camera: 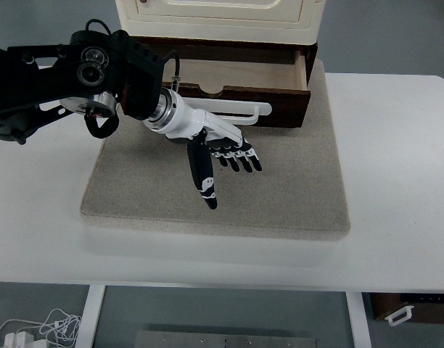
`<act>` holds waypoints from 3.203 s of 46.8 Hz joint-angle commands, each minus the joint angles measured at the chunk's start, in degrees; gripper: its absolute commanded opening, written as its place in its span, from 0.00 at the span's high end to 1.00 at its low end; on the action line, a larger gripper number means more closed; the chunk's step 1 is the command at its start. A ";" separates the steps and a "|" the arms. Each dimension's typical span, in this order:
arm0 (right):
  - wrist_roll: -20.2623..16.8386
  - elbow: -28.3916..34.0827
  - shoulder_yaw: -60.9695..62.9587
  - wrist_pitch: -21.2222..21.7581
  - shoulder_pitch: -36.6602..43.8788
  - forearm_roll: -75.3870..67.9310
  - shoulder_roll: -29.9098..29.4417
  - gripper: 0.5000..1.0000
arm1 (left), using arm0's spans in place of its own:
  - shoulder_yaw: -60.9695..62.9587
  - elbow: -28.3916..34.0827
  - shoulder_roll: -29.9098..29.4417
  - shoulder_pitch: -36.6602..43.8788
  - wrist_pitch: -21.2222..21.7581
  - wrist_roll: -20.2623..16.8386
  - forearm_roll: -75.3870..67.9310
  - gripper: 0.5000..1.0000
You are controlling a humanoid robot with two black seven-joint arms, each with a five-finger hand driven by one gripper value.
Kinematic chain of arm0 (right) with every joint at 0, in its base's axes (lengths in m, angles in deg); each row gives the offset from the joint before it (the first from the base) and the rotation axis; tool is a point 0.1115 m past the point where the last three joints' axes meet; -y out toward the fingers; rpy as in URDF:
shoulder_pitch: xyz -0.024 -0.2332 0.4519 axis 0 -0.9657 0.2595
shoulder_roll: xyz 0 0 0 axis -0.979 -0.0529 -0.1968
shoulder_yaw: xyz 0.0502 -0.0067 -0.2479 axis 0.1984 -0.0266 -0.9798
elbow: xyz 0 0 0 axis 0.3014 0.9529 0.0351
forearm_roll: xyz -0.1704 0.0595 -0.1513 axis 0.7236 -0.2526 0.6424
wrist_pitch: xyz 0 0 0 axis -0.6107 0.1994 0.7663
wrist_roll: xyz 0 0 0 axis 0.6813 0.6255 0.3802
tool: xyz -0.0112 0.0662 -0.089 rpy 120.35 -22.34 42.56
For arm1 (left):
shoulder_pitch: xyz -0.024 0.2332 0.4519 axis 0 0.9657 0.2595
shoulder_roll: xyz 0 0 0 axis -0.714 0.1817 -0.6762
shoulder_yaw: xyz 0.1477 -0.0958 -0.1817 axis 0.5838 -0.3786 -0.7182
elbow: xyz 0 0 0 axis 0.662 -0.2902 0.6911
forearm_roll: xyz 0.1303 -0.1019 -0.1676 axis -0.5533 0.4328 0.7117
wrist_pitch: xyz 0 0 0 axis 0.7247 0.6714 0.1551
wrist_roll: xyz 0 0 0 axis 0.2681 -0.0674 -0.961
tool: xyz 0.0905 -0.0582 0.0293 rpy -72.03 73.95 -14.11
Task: Close drawer under combined cabinet
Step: 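Push the left hand against the drawer front, sliding it toward the cabinet, then keep pressing the drawer front with the left hand until flush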
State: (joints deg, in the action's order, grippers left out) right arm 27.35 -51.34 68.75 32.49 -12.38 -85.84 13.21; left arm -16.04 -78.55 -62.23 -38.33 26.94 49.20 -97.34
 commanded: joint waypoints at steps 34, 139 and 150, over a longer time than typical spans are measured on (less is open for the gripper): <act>0.00 -0.01 0.00 0.00 0.00 0.01 0.00 0.10 | 0.48 7.51 -0.28 -1.16 -2.46 1.97 -1.82 0.01; 0.00 -0.01 0.00 0.00 0.00 0.01 0.00 0.10 | -4.27 23.95 0.77 -1.34 -2.27 0.01 -6.93 0.04; 0.00 -0.01 0.00 0.00 0.00 0.01 0.00 0.10 | -4.36 23.69 0.86 -1.25 -2.18 0.01 -7.10 0.04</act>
State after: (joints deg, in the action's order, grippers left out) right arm 27.35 -51.35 68.75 32.49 -12.38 -85.84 13.21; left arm -20.39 -54.86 -61.37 -39.67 24.67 49.21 -104.27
